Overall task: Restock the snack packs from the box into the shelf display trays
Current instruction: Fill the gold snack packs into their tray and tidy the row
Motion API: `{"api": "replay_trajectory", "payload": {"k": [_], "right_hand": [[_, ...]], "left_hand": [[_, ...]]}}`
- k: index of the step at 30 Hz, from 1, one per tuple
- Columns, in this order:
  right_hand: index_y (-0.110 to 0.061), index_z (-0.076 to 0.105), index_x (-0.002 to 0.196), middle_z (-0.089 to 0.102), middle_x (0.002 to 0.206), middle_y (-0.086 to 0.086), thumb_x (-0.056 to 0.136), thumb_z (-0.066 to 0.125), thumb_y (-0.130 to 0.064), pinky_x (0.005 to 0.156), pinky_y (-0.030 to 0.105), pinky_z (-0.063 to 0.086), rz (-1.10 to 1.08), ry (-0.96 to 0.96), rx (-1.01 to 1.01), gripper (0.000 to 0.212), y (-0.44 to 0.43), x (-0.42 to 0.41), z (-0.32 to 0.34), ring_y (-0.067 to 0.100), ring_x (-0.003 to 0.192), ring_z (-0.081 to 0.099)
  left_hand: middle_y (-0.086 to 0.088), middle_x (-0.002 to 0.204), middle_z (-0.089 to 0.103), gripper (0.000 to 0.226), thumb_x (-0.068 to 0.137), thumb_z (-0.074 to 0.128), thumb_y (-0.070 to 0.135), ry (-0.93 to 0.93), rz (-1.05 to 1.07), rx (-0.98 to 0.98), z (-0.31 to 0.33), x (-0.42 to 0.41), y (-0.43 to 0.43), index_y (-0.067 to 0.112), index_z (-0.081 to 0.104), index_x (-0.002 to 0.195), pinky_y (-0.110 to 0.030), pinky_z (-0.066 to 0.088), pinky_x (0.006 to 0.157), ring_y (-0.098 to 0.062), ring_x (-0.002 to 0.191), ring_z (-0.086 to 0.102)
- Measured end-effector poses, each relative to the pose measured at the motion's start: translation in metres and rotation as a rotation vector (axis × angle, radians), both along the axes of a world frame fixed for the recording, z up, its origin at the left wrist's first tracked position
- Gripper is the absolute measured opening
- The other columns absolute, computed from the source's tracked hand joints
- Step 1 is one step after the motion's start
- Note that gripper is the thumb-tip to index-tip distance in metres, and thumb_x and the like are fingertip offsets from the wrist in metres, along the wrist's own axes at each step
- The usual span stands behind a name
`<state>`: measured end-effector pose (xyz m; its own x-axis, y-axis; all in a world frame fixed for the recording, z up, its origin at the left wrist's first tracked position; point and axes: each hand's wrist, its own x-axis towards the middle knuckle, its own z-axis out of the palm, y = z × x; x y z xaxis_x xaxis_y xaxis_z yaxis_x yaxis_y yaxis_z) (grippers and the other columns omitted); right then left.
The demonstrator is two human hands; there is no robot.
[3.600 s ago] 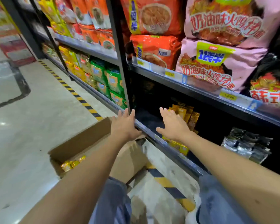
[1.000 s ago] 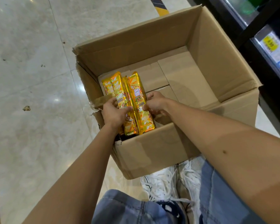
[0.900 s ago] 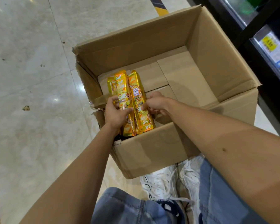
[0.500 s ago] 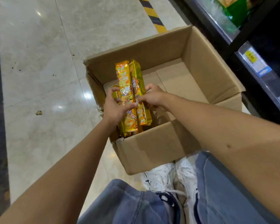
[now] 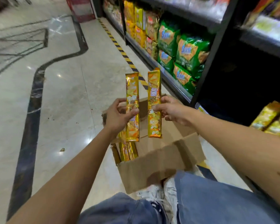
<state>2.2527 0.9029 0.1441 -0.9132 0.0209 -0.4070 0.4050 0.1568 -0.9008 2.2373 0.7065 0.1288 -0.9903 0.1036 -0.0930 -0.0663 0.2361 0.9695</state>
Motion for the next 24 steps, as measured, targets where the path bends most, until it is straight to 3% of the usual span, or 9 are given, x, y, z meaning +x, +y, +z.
{"api": "replay_trajectory", "payload": {"k": [5,7,9,12,15,18,24], "right_hand": [[-0.021,0.057,0.1,0.064,0.099,0.006,0.084,0.068,-0.022,0.075,0.033,0.039,-0.063,0.061,-0.014,0.019,0.03,0.06,0.059,0.021,0.088,0.054],[-0.02,0.057,0.111,0.066,0.102,0.006,0.081,0.071,-0.025,0.07,0.03,0.041,-0.111,0.073,0.003,0.034,0.045,0.085,0.074,0.019,0.084,0.058],[-0.018,0.055,0.112,0.065,0.089,0.001,0.081,0.072,-0.022,0.058,0.024,0.037,-0.146,0.107,0.033,0.036,0.06,0.113,0.086,0.012,0.069,0.055],[-0.014,0.051,0.112,0.057,0.075,-0.008,0.082,0.071,-0.015,0.05,0.021,0.04,-0.179,0.142,0.084,0.036,0.08,0.154,0.096,0.006,0.062,0.053],[-0.014,0.051,0.107,0.061,0.08,-0.006,0.082,0.071,-0.012,0.059,0.022,0.05,-0.213,0.133,0.104,0.032,0.102,0.189,0.099,0.009,0.072,0.06],[-0.013,0.054,0.103,0.059,0.071,-0.007,0.08,0.073,-0.013,0.059,0.021,0.044,-0.242,0.138,0.157,0.03,0.125,0.217,0.098,0.007,0.066,0.057],[-0.01,0.057,0.102,0.057,0.071,0.004,0.079,0.073,-0.009,0.059,0.022,0.042,-0.303,0.113,0.271,0.028,0.171,0.263,0.098,0.014,0.065,0.053]], "left_hand": [[0.001,0.085,0.067,0.048,0.071,0.077,0.001,0.011,-0.145,0.08,0.054,0.048,0.041,0.016,0.051,0.108,-0.019,0.055,0.056,-0.001,0.066,0.067],[-0.002,0.091,0.067,0.052,0.07,0.078,0.001,-0.005,-0.185,0.099,0.07,0.066,0.057,0.015,0.051,0.112,-0.022,0.057,0.058,-0.006,0.074,0.067],[-0.01,0.102,0.067,0.06,0.067,0.081,0.004,-0.037,-0.222,0.105,0.082,0.082,0.071,0.012,0.052,0.119,-0.032,0.059,0.067,-0.018,0.088,0.068],[-0.014,0.105,0.069,0.056,0.065,0.082,0.005,-0.054,-0.285,0.094,0.094,0.101,0.092,0.006,0.06,0.117,-0.03,0.058,0.064,-0.019,0.085,0.069],[-0.008,0.098,0.069,0.044,0.067,0.081,0.003,-0.057,-0.33,0.086,0.102,0.12,0.118,0.01,0.063,0.107,-0.028,0.056,0.06,-0.014,0.078,0.068],[-0.009,0.096,0.069,0.039,0.067,0.08,0.001,-0.069,-0.384,0.094,0.106,0.135,0.146,0.013,0.062,0.099,-0.03,0.058,0.061,-0.013,0.076,0.068],[-0.005,0.087,0.069,0.036,0.068,0.079,-0.002,-0.067,-0.512,0.066,0.109,0.157,0.208,0.013,0.06,0.095,-0.023,0.055,0.054,-0.006,0.065,0.069]]}}
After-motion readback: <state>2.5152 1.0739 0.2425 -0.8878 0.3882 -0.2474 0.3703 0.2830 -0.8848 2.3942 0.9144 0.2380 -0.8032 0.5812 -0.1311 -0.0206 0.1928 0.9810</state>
